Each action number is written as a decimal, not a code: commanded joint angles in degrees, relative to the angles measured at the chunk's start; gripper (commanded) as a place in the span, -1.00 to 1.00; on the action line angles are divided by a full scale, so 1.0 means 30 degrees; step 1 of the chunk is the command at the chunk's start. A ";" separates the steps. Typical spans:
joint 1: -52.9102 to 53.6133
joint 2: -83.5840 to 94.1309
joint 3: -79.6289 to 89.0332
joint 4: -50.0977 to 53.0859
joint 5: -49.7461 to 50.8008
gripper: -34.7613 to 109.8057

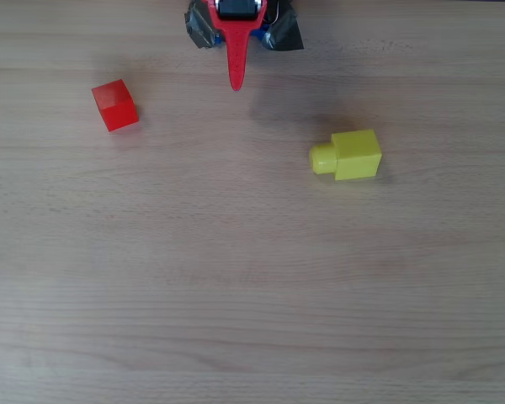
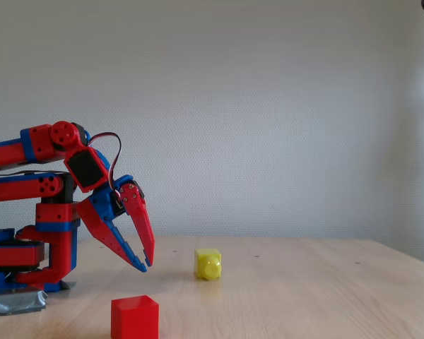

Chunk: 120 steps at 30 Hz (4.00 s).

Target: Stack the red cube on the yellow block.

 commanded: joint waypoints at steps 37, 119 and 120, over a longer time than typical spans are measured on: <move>0.7178 -1.7607 -1.4941 -0.0469 -0.6621 -0.52; 1.4414 -3.0732 -1.9160 0.1172 -1.8926 -0.14; 1.4414 -3.0674 -1.9160 0.1201 -1.8926 -0.13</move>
